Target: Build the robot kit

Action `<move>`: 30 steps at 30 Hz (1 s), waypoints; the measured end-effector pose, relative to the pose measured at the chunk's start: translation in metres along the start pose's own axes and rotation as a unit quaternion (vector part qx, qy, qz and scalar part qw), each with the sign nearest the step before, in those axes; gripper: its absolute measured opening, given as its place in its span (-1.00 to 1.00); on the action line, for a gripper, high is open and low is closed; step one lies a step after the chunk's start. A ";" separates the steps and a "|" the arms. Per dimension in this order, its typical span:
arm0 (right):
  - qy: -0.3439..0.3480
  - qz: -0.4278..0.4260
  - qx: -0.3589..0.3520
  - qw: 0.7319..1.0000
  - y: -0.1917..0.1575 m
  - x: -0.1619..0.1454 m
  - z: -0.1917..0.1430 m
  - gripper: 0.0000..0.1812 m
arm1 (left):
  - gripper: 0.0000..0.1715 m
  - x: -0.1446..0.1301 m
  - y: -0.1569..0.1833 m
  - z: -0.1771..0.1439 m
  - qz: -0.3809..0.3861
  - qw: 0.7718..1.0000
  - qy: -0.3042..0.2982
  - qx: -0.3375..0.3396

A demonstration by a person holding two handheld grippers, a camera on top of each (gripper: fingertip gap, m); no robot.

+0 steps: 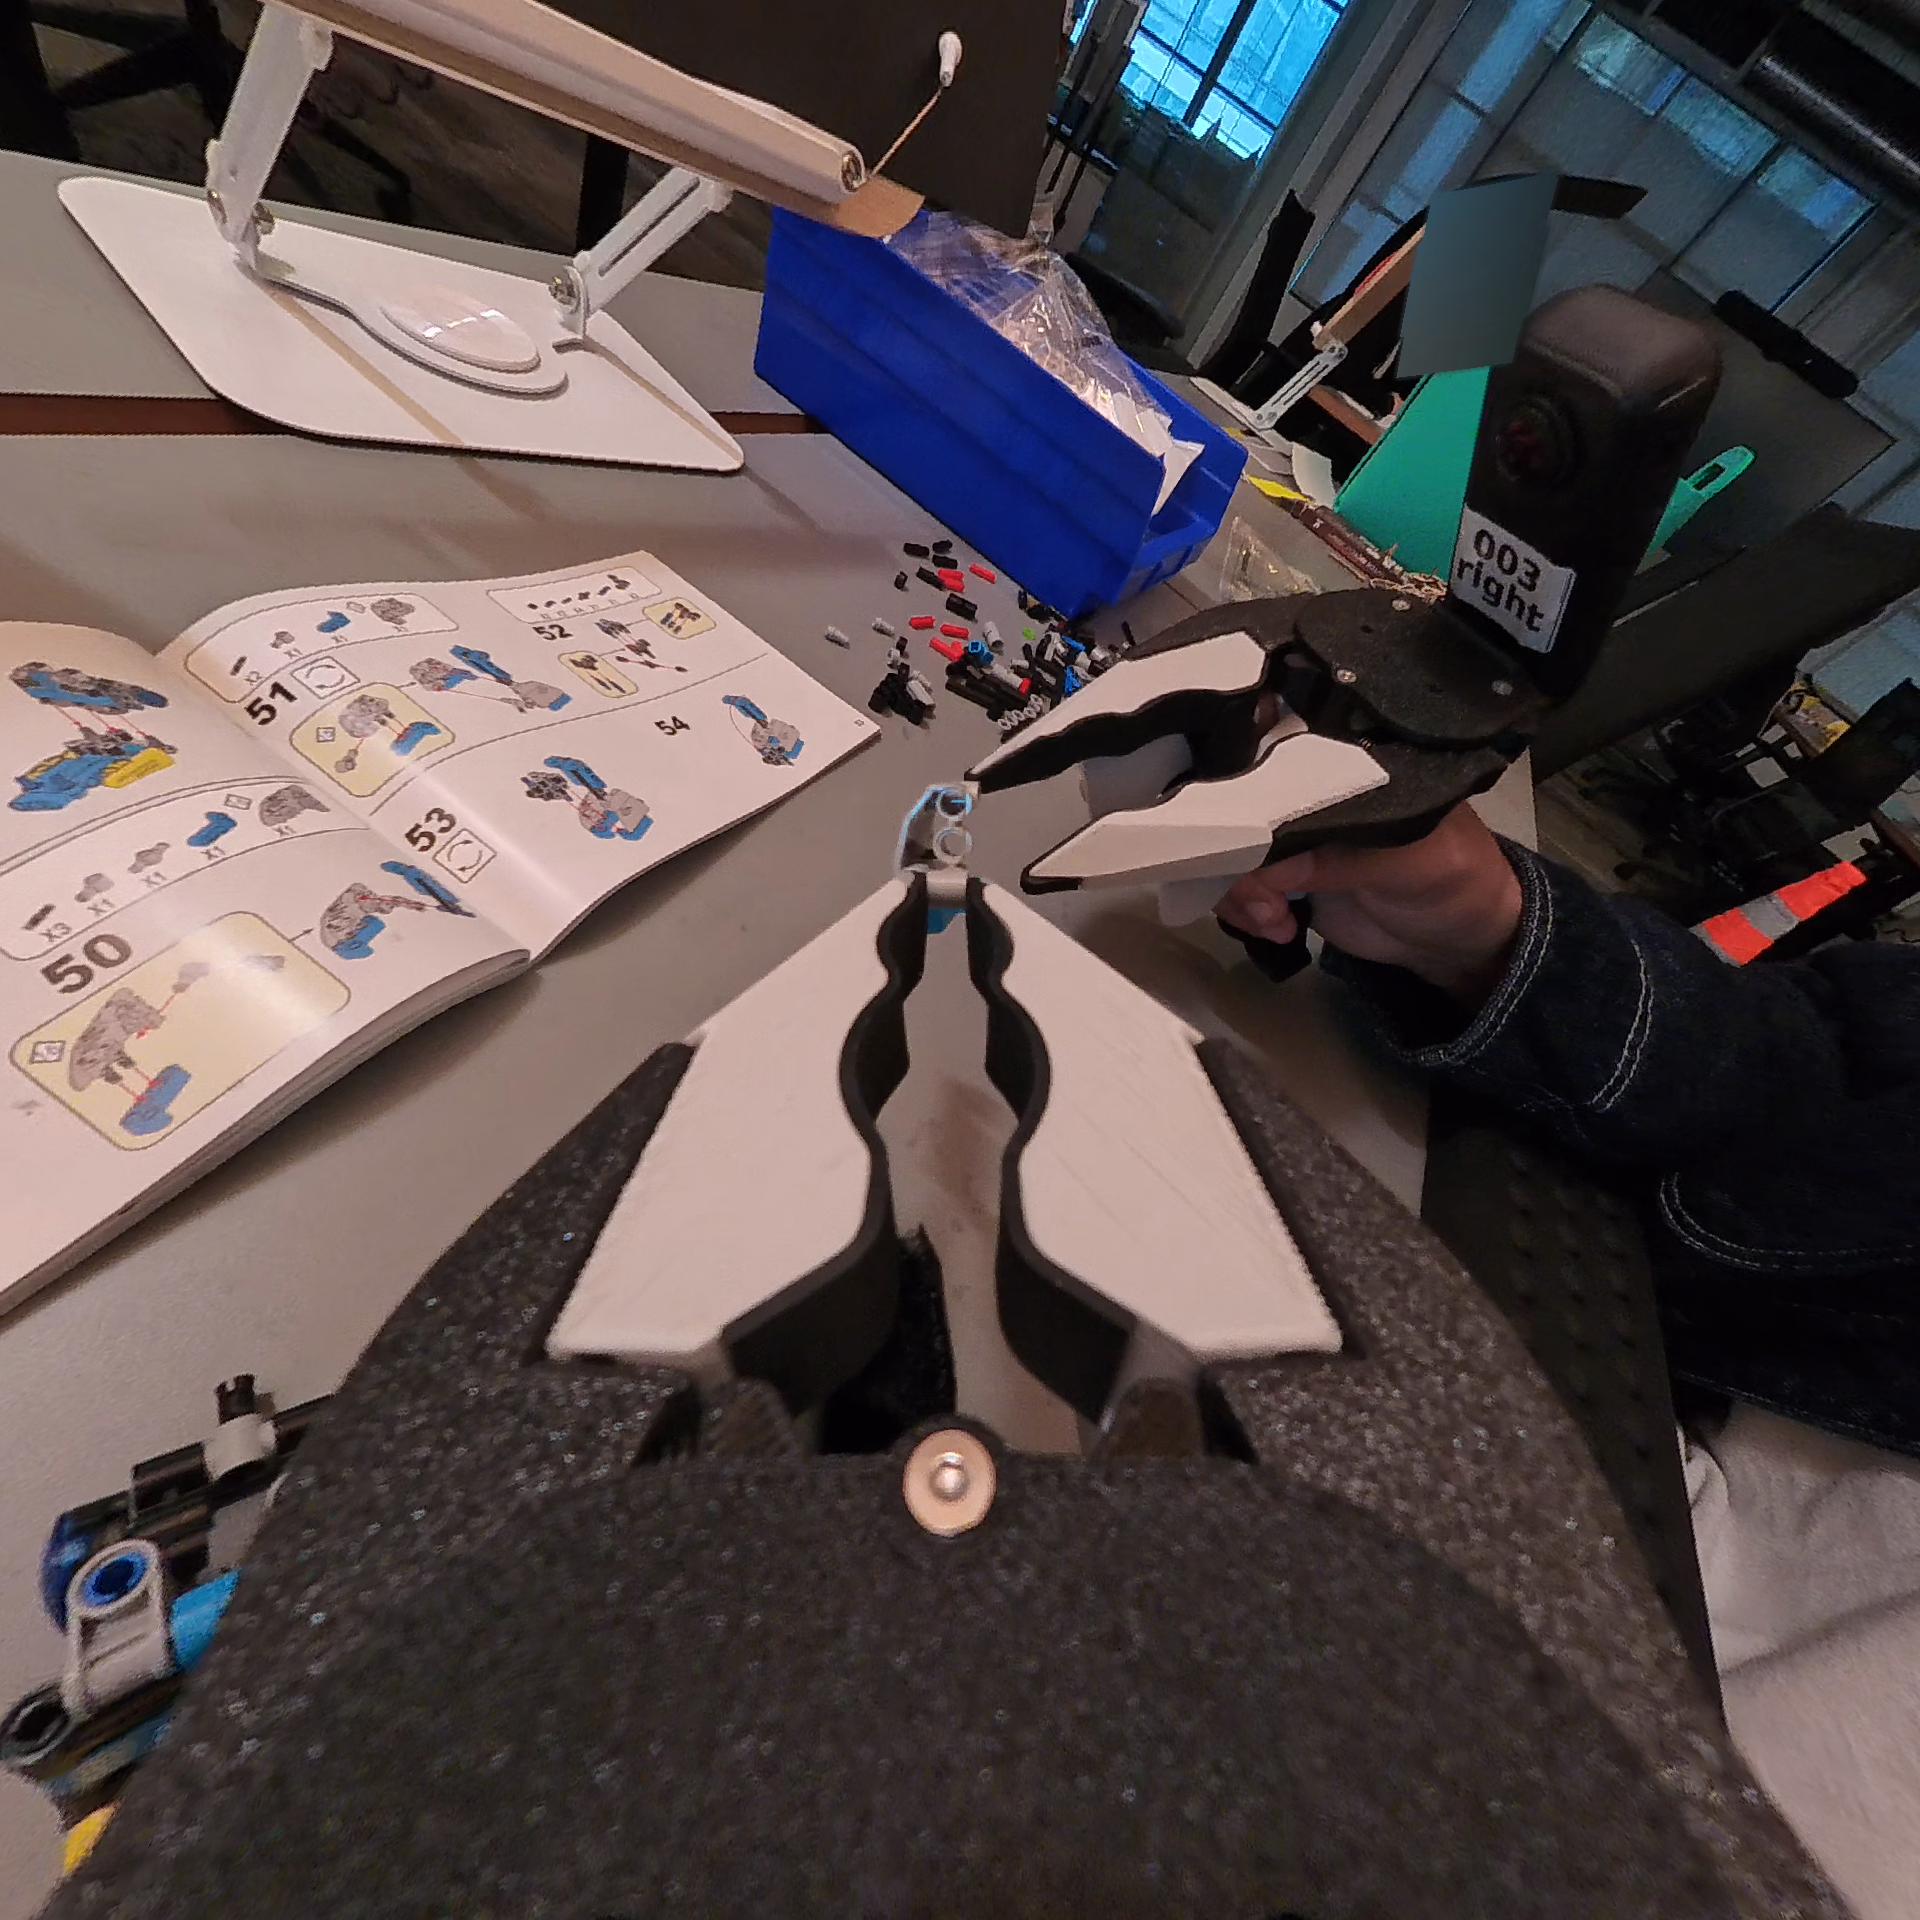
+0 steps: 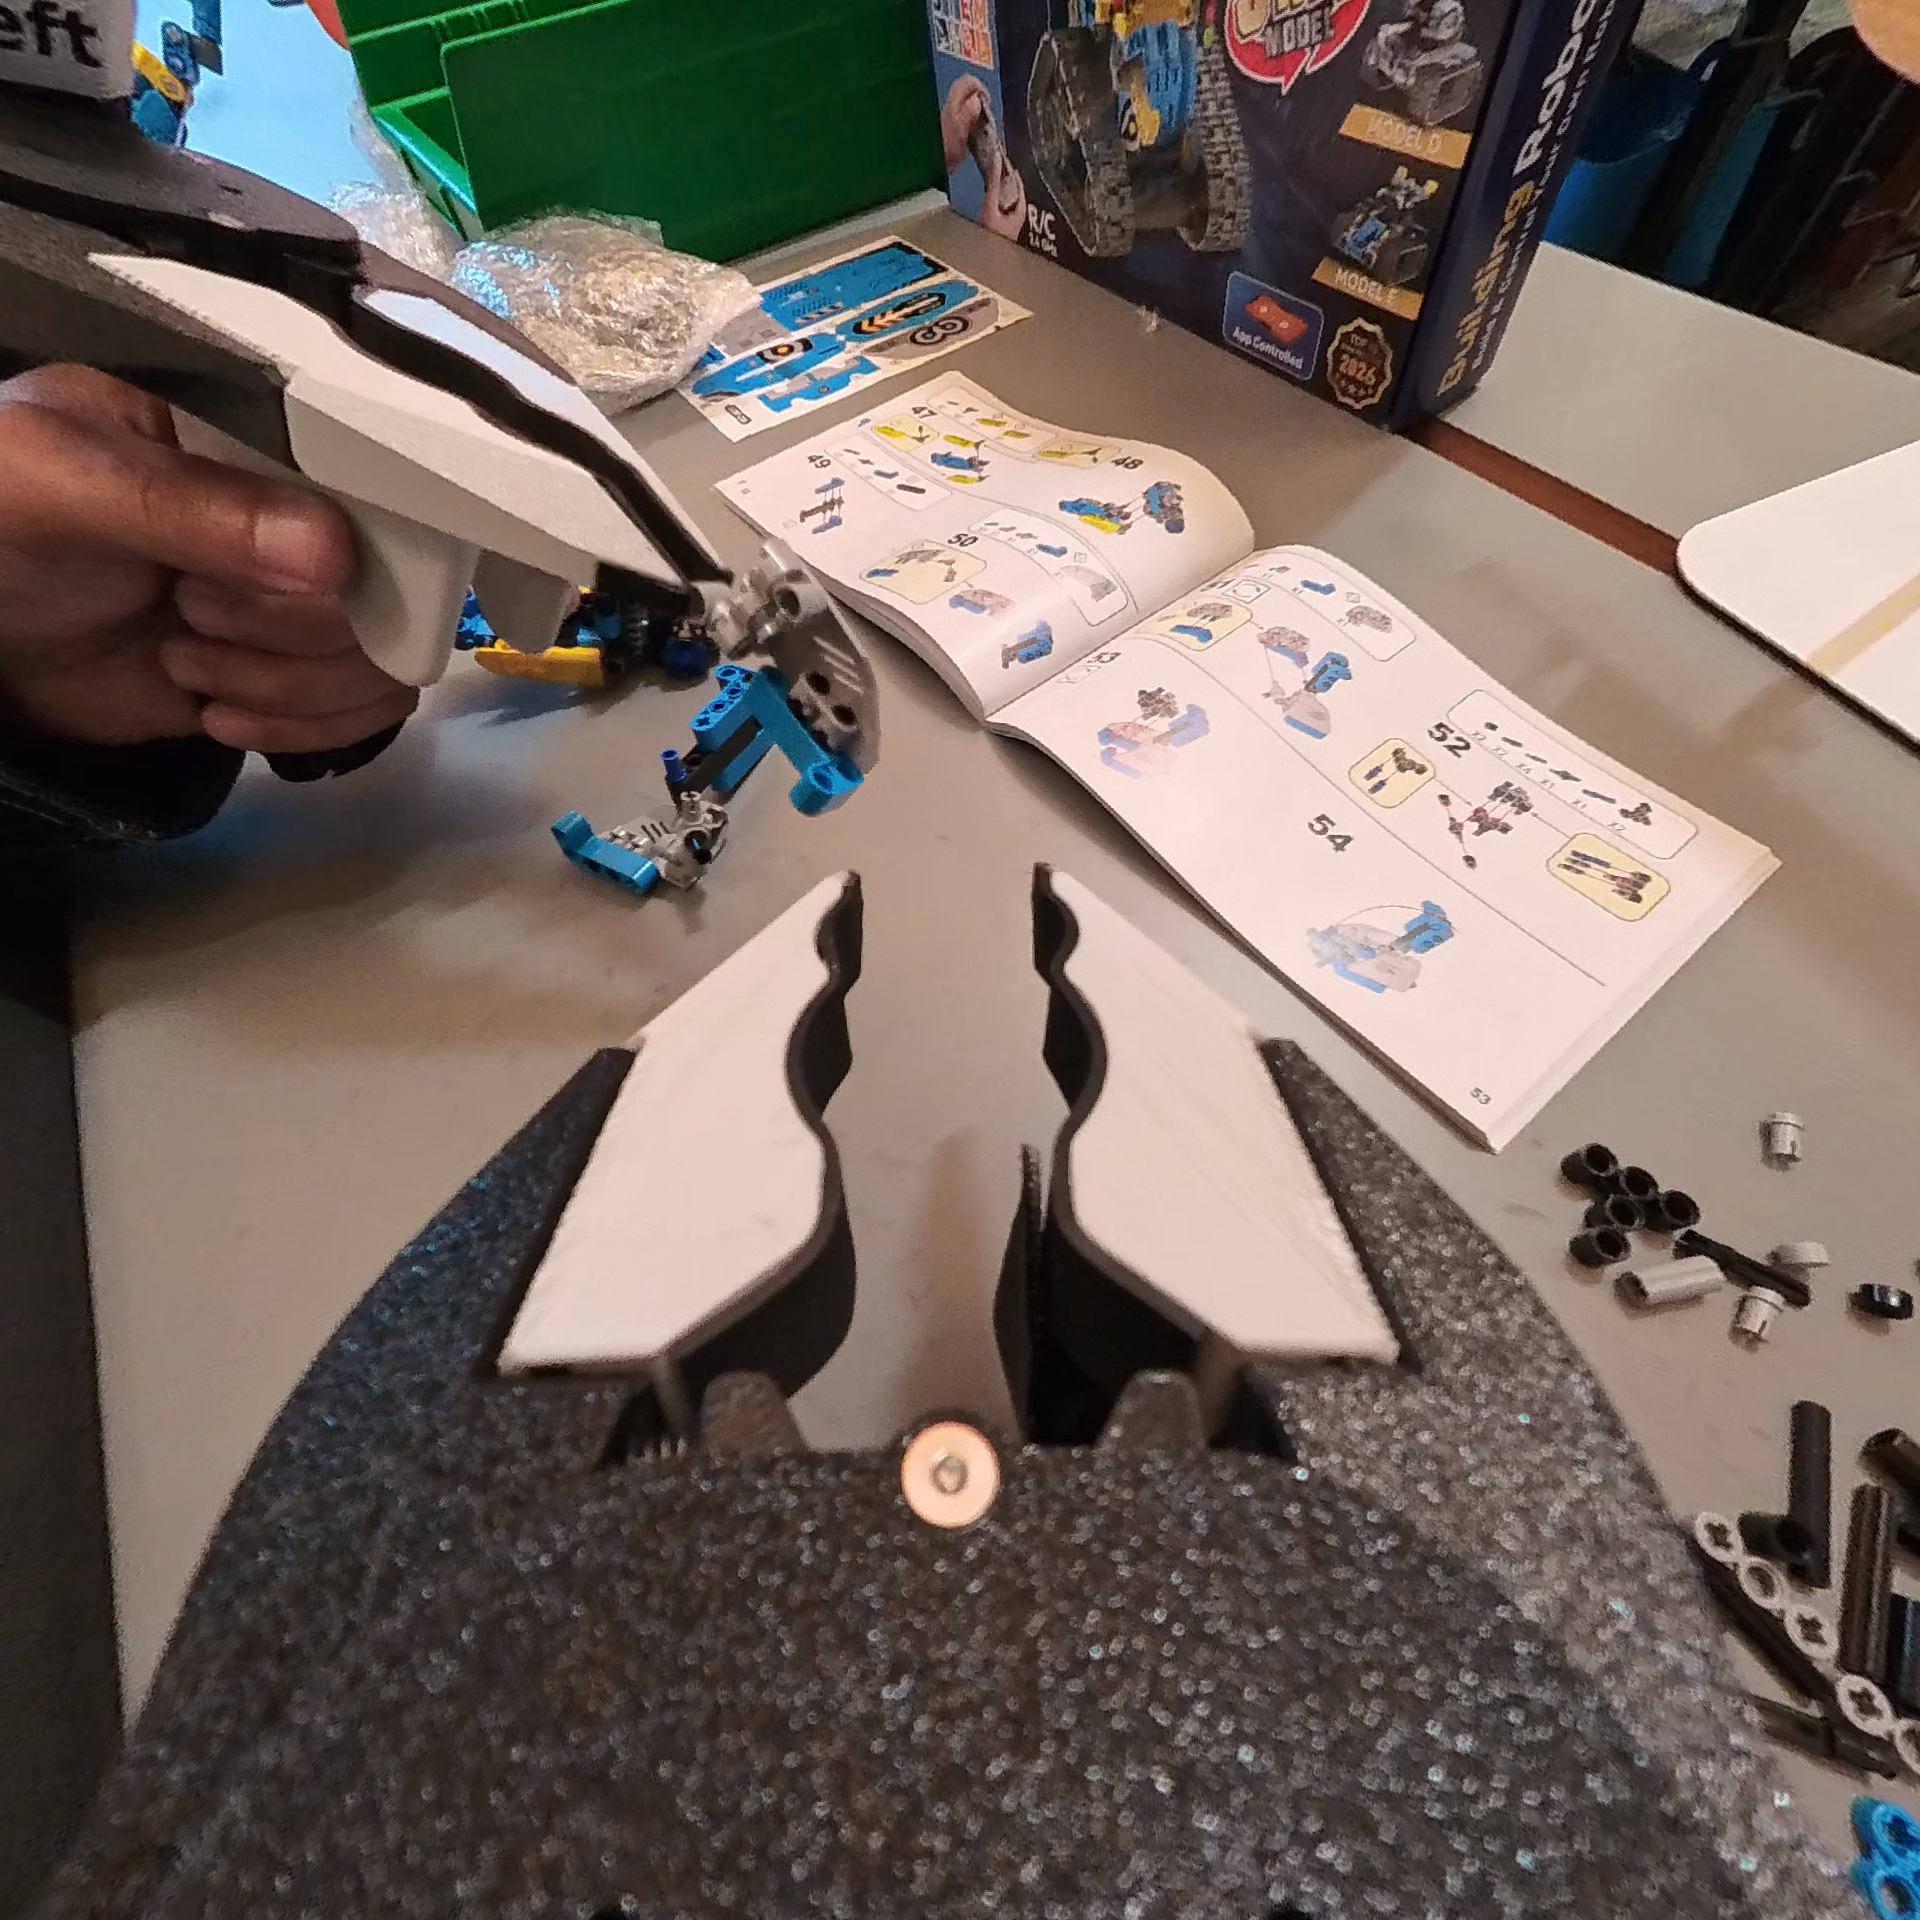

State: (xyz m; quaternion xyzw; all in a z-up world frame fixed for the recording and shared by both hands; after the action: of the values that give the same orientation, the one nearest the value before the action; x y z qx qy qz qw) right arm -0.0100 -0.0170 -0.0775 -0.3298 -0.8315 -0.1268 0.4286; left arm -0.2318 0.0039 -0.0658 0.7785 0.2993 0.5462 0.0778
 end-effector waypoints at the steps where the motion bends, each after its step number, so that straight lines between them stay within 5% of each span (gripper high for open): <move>1: 0.000 -0.001 0.000 1.000 0.000 0.000 0.000 -0.65 | -0.92 0.000 0.000 0.000 -0.002 1.000 0.000 0.000; 30: -0.013 -0.017 -0.003 1.000 -0.003 0.000 0.001 -0.67 | -0.92 -0.002 -0.003 0.001 -0.026 0.999 -0.002 -0.021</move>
State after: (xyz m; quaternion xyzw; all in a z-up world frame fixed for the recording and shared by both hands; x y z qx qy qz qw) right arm -0.0123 -0.0187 -0.0781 -0.3187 -0.8419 -0.1322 0.4149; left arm -0.2322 0.0058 -0.0690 0.7701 0.3077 0.5482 0.1084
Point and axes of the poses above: each gripper's, where its closed fingertips meet, z out along the fingers, x out of its top, y = z × x across the jaws, the point moved 10 cm from there along -z, back along the fingers, and after that the axes turned 10 degrees about -y, right-handed, at the moved point
